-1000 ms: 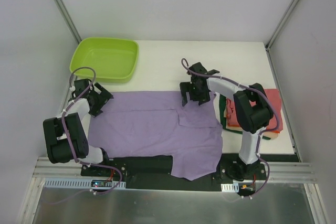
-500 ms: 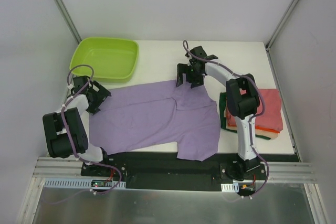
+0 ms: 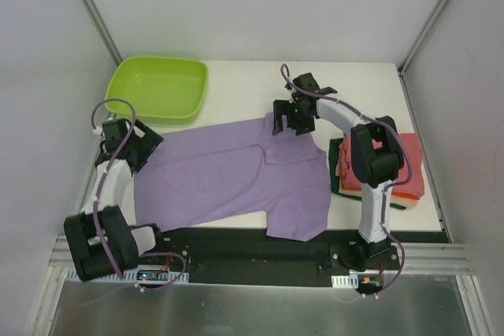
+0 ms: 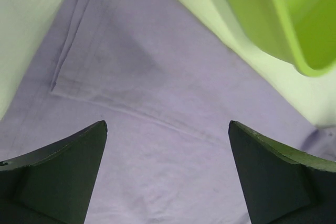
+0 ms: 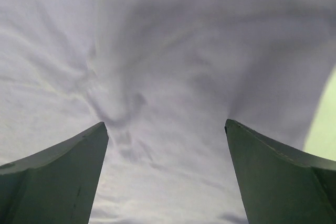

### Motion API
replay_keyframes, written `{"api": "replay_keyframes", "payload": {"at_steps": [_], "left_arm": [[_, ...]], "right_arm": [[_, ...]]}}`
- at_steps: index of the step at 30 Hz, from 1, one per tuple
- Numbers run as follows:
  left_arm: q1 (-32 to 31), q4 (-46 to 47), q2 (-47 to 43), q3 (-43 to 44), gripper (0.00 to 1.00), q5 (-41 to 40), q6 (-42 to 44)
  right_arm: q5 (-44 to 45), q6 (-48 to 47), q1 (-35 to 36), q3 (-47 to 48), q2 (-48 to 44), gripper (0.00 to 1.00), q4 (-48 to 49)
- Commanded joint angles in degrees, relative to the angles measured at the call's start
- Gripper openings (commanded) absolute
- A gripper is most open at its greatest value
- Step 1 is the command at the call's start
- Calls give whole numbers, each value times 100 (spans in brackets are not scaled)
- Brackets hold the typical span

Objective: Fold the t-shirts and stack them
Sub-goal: Fold the flattened tshirt in 1/3 of the way, then grap the side of the flattened tshirt closest away from the robot with both arms

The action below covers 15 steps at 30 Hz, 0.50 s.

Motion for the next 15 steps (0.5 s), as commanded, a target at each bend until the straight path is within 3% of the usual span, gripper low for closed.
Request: {"api": "replay_keyframes", "payload": {"at_steps": [1, 9, 15], "left_arm": [[62, -271, -1314, -589, 99, 134, -333], [54, -324, -2959, -1935, 99, 469, -799], [54, -184, -2425, -2024, 99, 310, -738]], "right_arm": [[291, -79, 7, -981, -1427, 96, 244], [510, 227, 1034, -2679, -2316, 96, 507], [598, 361, 1150, -2645, -1860, 96, 587]]}}
